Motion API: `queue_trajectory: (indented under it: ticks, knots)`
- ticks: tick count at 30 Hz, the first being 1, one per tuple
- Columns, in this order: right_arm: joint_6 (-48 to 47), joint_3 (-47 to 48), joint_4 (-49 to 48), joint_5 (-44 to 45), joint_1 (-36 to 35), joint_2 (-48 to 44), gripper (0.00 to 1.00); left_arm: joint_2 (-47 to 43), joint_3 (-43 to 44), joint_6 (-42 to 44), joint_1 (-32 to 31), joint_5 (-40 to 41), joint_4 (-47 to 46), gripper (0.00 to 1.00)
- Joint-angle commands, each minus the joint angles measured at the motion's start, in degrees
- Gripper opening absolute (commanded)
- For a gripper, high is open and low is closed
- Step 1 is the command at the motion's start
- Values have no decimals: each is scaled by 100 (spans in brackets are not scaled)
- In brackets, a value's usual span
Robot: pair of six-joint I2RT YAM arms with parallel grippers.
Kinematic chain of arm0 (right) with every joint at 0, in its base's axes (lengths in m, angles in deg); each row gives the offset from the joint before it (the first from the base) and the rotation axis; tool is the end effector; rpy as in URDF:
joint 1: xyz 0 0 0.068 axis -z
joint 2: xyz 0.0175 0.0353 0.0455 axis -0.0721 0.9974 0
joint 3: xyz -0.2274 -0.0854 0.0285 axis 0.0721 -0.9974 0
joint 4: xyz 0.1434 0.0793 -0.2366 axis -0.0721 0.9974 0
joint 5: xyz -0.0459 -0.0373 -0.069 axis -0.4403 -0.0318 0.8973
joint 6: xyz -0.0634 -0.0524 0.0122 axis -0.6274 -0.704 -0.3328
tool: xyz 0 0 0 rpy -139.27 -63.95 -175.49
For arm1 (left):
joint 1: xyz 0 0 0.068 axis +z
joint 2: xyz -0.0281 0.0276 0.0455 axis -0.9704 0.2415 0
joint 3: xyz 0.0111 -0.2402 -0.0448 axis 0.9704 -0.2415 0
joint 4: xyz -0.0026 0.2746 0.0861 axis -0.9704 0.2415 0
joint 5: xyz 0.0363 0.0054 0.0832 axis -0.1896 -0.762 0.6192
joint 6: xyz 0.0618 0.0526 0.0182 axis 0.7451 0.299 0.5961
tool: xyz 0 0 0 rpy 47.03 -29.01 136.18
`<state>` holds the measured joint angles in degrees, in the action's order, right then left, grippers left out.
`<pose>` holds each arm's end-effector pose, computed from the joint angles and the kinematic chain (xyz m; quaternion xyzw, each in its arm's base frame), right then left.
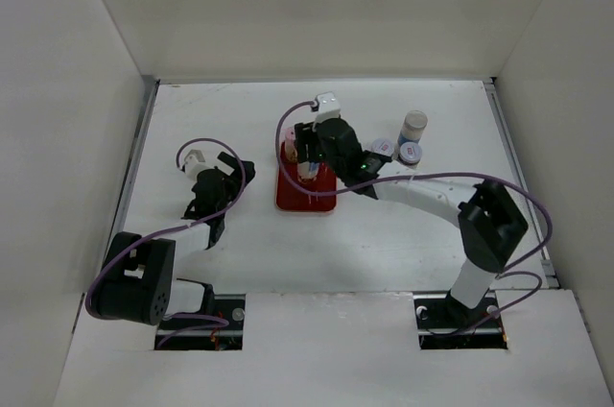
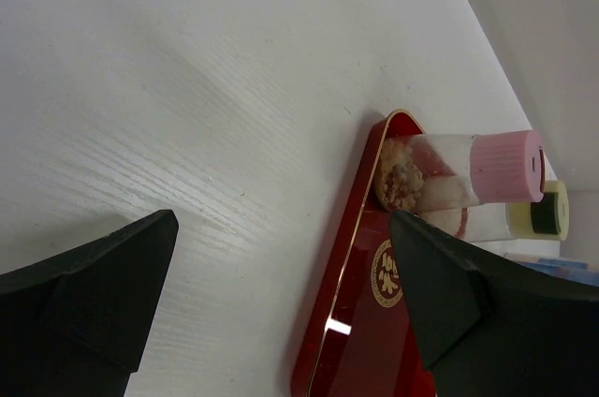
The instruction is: Organize the condiment bottles
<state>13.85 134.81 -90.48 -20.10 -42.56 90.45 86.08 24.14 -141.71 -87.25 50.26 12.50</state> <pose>0.3318 0.3141 0.2350 -0.1264 0.7973 0.1590 0.5683 0.2916 -0.0454 0.0900 -0.3464 0.7551 -0.2390 0.5027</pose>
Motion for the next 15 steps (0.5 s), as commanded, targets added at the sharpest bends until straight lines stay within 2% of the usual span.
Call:
queue_trajectory:
  ticks: [1, 7, 15]
  knots:
    - [35, 745, -661, -190, -186, 345, 54, -117, -68, -41, 64, -86, -269, 100]
    - [-123, 1124, -820, -155, -265, 962, 54, -56, -59, -49, 90, -130, -269, 100]
    - [-141, 1090, -1101, 3, -265, 1261, 56, -117, -59, -50, 64, -86, -269, 100]
